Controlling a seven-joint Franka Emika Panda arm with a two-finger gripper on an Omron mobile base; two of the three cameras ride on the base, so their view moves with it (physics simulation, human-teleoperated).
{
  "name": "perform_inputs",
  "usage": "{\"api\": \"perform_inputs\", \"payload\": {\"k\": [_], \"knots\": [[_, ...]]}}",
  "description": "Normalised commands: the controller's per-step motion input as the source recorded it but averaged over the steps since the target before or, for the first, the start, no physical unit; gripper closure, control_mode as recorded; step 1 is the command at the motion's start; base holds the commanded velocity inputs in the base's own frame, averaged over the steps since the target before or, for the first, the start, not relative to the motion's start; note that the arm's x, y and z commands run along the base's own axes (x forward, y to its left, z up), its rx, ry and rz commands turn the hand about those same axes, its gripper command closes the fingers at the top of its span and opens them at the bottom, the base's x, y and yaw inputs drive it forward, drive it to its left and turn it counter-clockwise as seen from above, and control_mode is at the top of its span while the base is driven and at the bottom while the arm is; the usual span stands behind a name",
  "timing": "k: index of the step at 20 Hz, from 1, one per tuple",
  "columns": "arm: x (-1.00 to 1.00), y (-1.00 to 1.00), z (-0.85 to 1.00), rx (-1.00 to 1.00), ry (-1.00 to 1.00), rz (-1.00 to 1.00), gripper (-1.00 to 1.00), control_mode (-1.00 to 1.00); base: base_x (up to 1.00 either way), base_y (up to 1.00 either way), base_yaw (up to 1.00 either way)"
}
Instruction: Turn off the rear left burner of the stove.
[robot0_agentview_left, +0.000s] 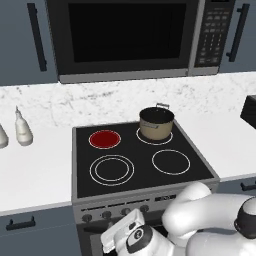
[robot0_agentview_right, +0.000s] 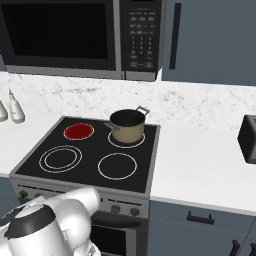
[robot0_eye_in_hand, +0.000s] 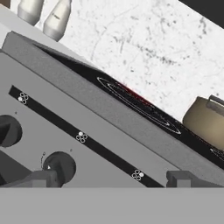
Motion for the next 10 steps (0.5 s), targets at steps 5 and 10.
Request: {"api": "perform_inputs", "payload": {"k": [5, 10], "knots": [[0.02, 0.22, -0.35, 0.00, -0.04, 0.00, -1.00, -1.00, 0.00, 0.00, 0.00], [0.03, 0.19, -0.15, 0.00, -0.05, 0.00, -1.00, -1.00, 0.00, 0.00, 0.00]]}}
